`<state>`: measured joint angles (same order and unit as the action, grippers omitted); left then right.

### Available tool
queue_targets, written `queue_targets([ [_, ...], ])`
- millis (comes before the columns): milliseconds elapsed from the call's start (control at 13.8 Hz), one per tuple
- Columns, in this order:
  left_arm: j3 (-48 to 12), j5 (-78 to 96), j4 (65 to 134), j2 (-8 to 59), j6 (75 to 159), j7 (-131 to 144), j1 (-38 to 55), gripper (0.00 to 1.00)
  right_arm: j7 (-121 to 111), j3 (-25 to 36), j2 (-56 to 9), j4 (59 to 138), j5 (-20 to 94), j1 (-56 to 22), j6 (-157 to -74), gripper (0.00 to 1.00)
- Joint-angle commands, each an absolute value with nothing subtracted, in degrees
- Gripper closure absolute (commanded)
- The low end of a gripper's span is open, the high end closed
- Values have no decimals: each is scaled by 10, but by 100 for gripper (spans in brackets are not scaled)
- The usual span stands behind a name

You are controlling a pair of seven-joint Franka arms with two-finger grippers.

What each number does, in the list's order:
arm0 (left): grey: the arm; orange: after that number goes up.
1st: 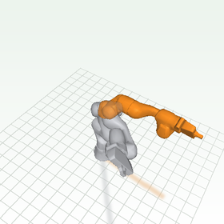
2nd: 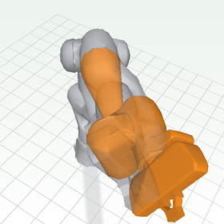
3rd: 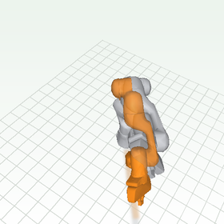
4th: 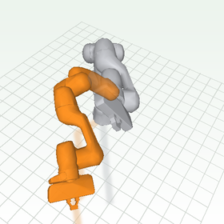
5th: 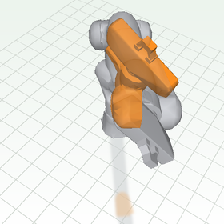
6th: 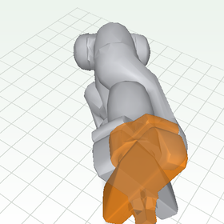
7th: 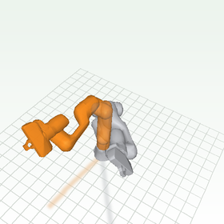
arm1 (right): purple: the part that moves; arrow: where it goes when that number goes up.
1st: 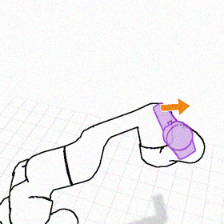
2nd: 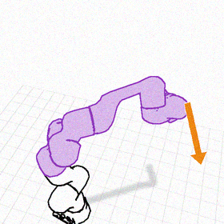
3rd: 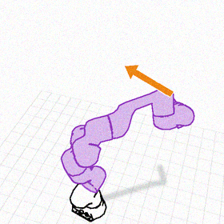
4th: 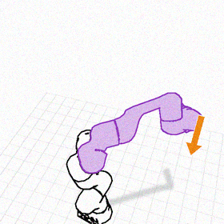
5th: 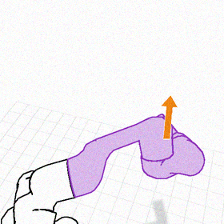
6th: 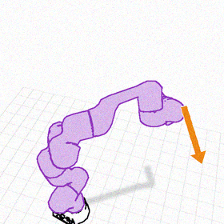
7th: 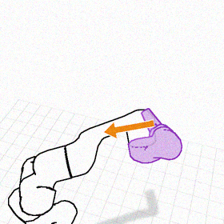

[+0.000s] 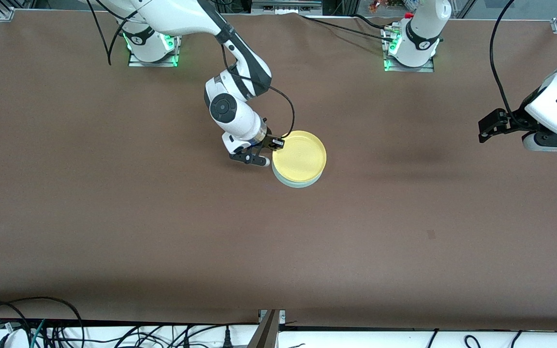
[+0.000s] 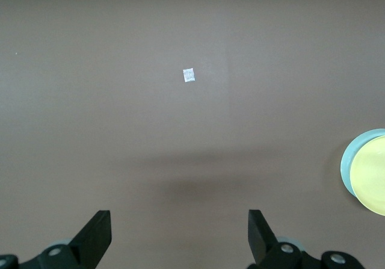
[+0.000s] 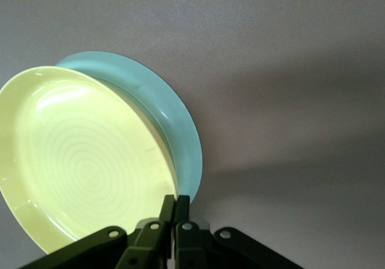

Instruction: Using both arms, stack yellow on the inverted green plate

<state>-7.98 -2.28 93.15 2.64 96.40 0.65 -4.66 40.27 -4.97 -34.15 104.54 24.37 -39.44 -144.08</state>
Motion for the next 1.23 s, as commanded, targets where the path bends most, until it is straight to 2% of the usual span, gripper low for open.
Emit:
queue_targets([
  [0,-86,-34,934,16,955,-1,-54,0,402,-48,-341,1042,256,-396,-1444,0],
  [217,-86,-34,934,16,955,1,-54,0,401,-44,-338,1033,255,-386,-1414,0],
  [434,-87,-34,933,16,955,4,-53,0,403,-35,-332,1001,253,-373,-1351,0],
  [651,-87,-34,933,16,955,4,-53,0,403,31,-297,971,236,-370,-1263,0],
  [868,-88,-34,933,16,955,4,-53,0,403,78,-246,952,164,-370,-1192,0],
  [1157,-88,-34,933,16,955,4,-53,0,401,133,-180,948,124,-370,-1154,0],
])
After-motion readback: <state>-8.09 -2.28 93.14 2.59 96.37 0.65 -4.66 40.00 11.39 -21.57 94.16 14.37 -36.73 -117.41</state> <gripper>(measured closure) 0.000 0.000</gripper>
